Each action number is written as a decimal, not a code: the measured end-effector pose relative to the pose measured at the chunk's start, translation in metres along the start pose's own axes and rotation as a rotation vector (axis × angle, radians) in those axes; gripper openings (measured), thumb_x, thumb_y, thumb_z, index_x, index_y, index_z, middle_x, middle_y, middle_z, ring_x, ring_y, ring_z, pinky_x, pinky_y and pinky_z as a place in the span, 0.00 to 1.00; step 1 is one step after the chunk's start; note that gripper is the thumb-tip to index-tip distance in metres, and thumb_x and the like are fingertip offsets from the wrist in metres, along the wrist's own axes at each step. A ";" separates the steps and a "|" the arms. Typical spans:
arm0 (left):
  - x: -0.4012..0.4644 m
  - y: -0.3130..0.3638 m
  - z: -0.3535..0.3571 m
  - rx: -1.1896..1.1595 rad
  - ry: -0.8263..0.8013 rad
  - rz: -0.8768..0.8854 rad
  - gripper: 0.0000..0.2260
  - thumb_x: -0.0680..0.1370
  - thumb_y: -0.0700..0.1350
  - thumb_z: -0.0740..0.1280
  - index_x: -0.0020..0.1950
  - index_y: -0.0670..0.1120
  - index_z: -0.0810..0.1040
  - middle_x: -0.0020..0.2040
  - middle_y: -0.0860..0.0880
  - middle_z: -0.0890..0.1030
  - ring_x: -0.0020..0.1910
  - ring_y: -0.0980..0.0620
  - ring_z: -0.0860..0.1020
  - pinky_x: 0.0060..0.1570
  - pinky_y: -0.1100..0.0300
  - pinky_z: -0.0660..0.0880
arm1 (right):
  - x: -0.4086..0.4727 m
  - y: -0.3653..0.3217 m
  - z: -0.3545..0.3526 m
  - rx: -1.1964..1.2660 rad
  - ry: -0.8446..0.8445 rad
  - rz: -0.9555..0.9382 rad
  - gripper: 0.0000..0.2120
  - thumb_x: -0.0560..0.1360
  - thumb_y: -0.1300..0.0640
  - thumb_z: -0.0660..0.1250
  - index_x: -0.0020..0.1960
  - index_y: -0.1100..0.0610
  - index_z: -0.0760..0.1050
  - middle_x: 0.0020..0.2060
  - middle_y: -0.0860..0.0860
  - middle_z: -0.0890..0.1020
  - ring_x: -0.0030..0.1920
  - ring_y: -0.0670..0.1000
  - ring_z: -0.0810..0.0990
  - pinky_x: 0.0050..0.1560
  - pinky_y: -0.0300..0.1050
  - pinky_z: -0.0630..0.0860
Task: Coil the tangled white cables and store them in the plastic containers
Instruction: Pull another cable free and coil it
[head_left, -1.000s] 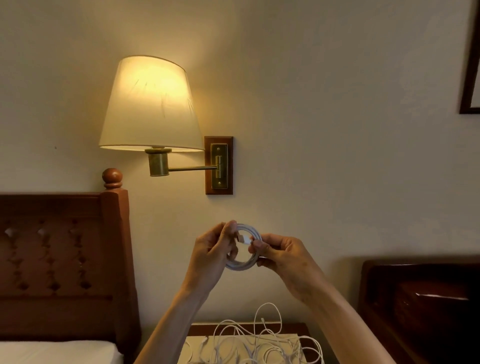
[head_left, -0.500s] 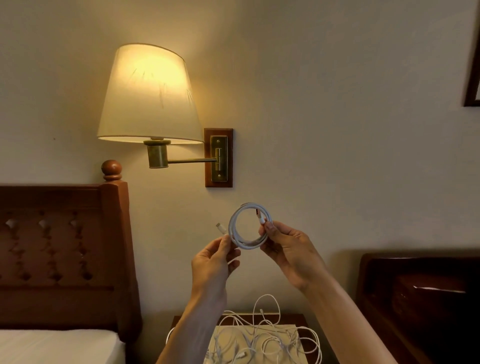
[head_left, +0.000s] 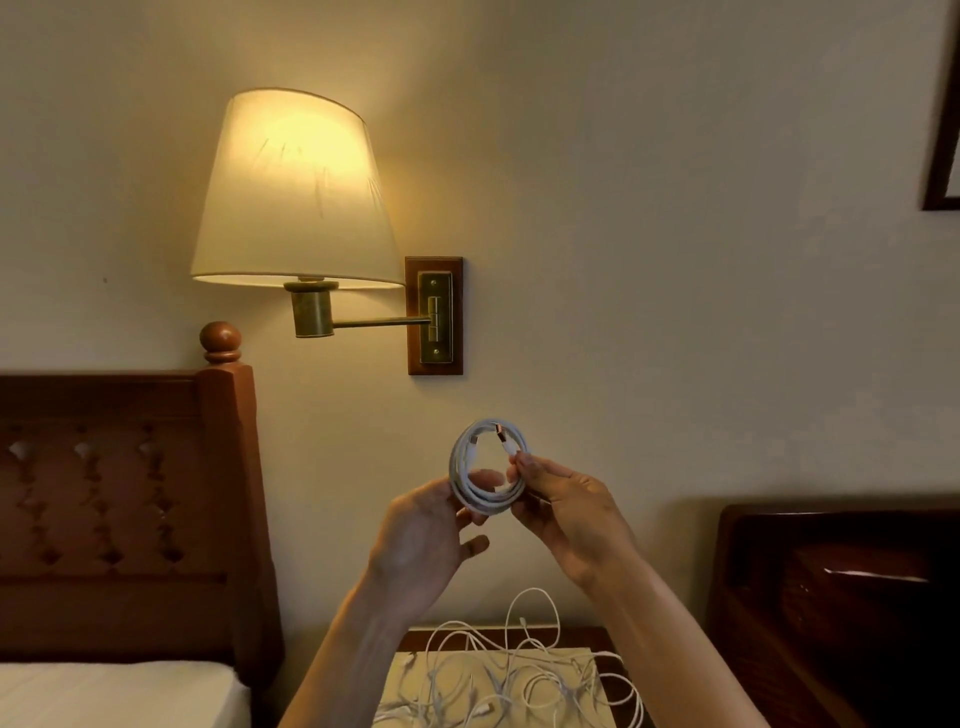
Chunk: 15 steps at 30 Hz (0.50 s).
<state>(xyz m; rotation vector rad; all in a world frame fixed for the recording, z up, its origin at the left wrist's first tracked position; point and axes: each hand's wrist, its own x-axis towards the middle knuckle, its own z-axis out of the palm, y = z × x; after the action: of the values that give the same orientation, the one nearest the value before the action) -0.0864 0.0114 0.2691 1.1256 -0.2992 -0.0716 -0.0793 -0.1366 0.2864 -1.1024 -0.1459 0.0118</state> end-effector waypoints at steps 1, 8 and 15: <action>-0.002 -0.001 -0.001 0.017 -0.014 0.035 0.16 0.74 0.48 0.57 0.41 0.43 0.83 0.45 0.44 0.78 0.45 0.45 0.69 0.46 0.52 0.65 | 0.000 0.001 0.002 -0.011 0.007 -0.015 0.09 0.76 0.59 0.67 0.49 0.65 0.82 0.36 0.54 0.81 0.38 0.49 0.79 0.43 0.42 0.79; -0.012 0.011 0.015 0.433 0.056 0.244 0.18 0.71 0.59 0.69 0.35 0.45 0.78 0.37 0.47 0.77 0.42 0.53 0.76 0.47 0.61 0.69 | -0.004 0.010 0.009 -0.040 0.044 -0.052 0.08 0.76 0.59 0.68 0.50 0.62 0.83 0.42 0.56 0.86 0.45 0.52 0.84 0.49 0.45 0.80; -0.004 -0.001 0.016 0.817 0.391 0.524 0.15 0.79 0.50 0.65 0.36 0.44 0.81 0.31 0.54 0.79 0.30 0.60 0.77 0.32 0.72 0.71 | -0.008 0.016 0.013 -0.069 0.104 -0.109 0.08 0.76 0.58 0.69 0.46 0.62 0.83 0.37 0.55 0.83 0.39 0.51 0.82 0.45 0.44 0.80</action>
<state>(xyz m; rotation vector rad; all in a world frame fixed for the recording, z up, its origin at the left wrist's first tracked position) -0.0942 -0.0019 0.2733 1.7913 -0.2669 0.7898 -0.0878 -0.1183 0.2772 -1.1596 -0.1137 -0.1487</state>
